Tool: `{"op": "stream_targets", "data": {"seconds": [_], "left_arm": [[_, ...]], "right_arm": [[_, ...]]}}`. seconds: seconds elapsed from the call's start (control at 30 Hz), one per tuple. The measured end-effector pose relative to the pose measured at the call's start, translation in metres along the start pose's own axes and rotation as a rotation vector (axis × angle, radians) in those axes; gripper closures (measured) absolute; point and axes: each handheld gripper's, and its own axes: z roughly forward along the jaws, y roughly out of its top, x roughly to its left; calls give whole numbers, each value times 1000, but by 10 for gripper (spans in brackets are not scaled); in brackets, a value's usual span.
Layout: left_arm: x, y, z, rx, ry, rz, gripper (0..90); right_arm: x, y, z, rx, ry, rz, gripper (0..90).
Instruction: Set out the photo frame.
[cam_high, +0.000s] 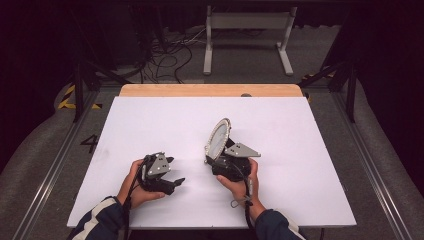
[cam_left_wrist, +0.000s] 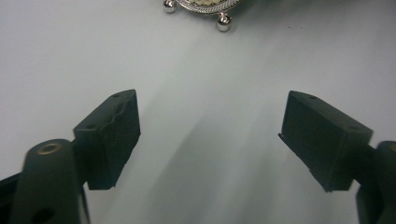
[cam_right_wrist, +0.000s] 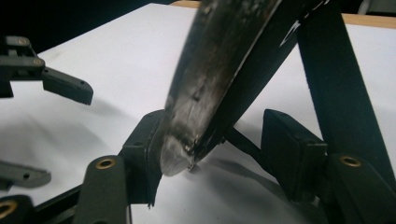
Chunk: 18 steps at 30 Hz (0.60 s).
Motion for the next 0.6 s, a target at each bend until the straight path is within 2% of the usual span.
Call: {"op": "stream_targets", "data": {"seconds": [0.17, 0.23, 0.3, 0.4, 0.6], "left_arm": [[0, 0, 2, -3, -2, -8, 113], [0, 0, 3, 4, 8, -11, 110], [-1, 1, 2, 7, 12, -7, 110], [-1, 1, 3, 4, 12, -6, 110], [-1, 1, 2, 2, 9, -6, 110]], "right_arm": [[4, 0, 4, 14, -27, -22, 444], [3, 0, 5, 14, -7, -16, 490], [4, 1, 4, 17, 6, -31, 531], [6, 2, 3, 32, -3, -62, 537], [3, 2, 1, 48, 19, -63, 548]]}}
